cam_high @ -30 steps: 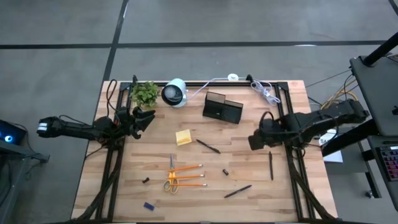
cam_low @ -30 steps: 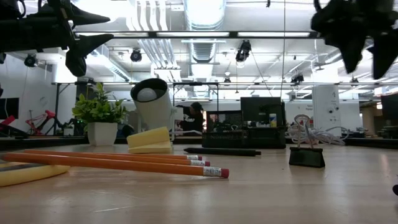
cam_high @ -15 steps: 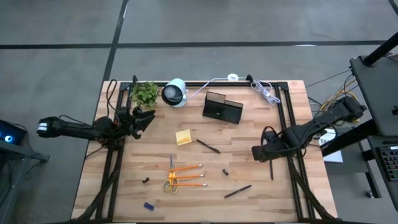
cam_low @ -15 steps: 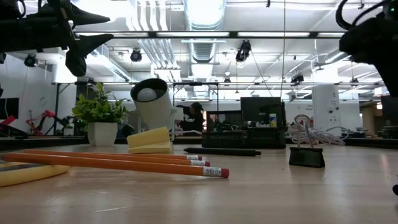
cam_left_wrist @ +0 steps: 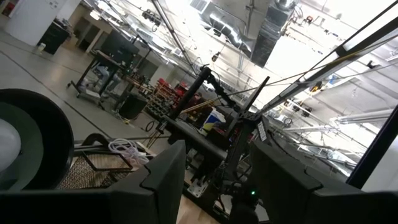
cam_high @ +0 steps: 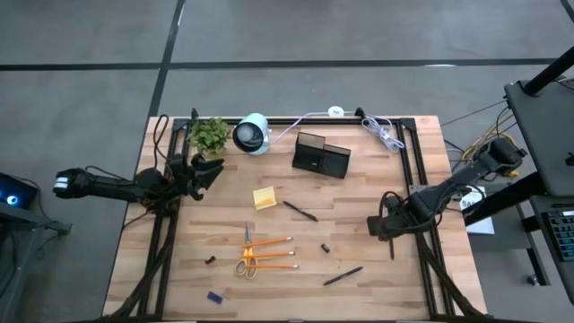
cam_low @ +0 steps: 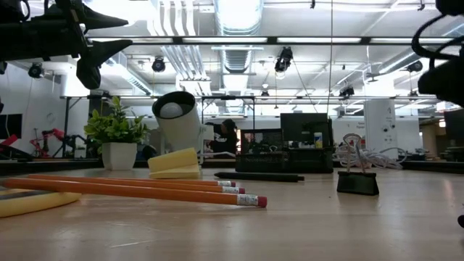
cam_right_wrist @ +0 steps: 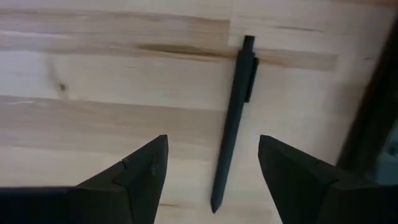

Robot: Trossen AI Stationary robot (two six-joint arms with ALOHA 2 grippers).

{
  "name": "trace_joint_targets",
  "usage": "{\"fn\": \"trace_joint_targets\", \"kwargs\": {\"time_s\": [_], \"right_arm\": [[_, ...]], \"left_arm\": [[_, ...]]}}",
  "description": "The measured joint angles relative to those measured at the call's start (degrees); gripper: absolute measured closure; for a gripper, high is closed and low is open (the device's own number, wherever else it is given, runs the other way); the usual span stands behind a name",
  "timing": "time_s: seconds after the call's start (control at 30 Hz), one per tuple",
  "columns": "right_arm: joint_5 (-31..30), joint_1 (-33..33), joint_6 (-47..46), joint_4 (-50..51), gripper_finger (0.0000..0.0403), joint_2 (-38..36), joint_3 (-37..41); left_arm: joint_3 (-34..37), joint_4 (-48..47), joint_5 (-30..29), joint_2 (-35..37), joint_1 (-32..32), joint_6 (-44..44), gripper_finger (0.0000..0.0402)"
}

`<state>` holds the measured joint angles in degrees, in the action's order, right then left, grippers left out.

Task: Pick and place office supplies into organizer
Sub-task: Put the middle right pen into the desk organizer

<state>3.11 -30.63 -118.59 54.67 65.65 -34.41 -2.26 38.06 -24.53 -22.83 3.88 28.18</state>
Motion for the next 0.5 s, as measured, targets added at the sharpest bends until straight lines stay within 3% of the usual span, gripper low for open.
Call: {"fn": "trace_joint_targets", "kwargs": {"time_s": [0.5], "right_arm": [[1.80,-0.16,-1.72,-6.18,0.0172,0.13,7.68]], "left_arm": [[0.00,0.02,0.00,0.00,0.00,0.07,0.0235]]}}
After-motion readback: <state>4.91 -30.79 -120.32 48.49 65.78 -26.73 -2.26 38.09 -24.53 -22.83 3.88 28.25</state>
